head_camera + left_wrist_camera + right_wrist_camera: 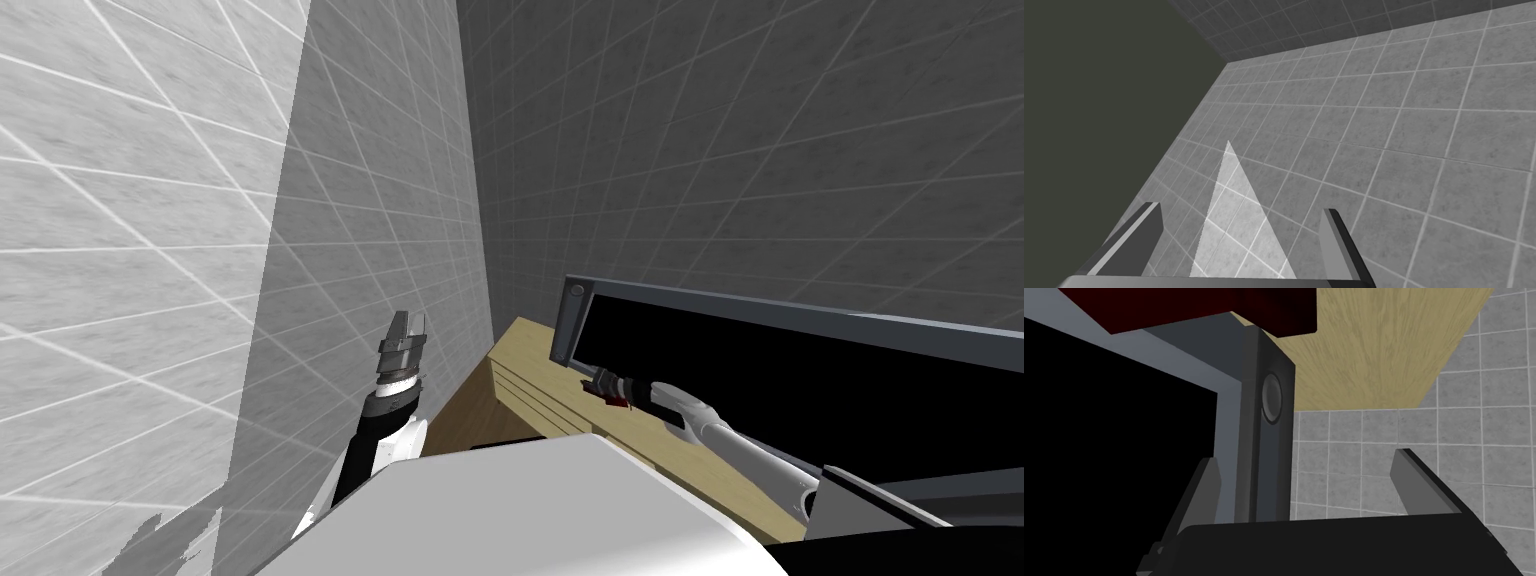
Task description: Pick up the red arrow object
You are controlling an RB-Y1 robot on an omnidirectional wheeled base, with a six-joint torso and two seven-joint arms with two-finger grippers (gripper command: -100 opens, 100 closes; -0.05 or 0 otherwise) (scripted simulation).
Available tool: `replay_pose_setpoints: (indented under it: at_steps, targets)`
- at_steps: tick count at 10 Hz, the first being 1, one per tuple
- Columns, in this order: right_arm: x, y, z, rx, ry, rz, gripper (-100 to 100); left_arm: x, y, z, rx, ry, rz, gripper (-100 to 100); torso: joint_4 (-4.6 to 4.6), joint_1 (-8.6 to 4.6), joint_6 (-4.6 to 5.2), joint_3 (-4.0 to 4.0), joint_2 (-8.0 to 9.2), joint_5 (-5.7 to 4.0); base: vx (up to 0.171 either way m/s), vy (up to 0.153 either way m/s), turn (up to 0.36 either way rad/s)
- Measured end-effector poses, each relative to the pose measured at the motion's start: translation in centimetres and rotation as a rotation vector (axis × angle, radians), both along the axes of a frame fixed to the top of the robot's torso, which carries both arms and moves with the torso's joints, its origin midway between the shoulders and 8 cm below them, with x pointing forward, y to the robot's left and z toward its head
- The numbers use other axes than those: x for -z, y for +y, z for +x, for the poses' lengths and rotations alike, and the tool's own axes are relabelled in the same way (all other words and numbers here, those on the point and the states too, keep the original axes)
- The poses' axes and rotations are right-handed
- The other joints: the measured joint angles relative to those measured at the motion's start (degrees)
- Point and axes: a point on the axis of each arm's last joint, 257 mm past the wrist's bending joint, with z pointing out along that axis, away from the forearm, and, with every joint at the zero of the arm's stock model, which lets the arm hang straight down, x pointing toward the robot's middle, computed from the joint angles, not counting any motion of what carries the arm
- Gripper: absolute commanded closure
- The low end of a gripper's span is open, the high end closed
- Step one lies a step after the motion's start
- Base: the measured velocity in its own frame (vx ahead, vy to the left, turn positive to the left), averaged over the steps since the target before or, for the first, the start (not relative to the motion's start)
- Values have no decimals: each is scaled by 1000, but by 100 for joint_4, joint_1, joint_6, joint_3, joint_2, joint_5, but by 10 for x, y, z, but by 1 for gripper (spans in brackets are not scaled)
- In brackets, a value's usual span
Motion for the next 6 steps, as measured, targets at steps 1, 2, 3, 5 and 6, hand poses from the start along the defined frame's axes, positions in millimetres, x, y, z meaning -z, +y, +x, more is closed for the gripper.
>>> replay_pose_setpoints:
  at_steps: [1, 2, 3, 5, 6]
  targets:
    - [8, -10, -4, -1, 17, -31, -100, 0, 0, 0, 0, 0, 0, 0, -1, -1, 0, -1, 0, -1, -5, -12, 18]
    - [15, -23, -13, -6, 43, -76, -100, 0, 0, 0, 0, 0, 0, 0, 0, -2, 1, 1, 1, 0, -3, -11, 2]
    - [19, -33, -17, 0, 56, -100, -100, 0, 0, 0, 0, 0, 0, 0, 0, -1, 0, 0, 1, -1, -3, -7, 10]
    - [26, -48, -29, -3, 82, -145, -100, 0, 0, 0, 0, 0, 0, 0, 0, 1, 0, 1, 1, 0, -4, -5, 3]
    - [28, -58, -33, -3, 96, -169, -100, 0, 0, 0, 0, 0, 0, 0, 0, 1, 0, 0, 1, 0, -6, -8, 10]
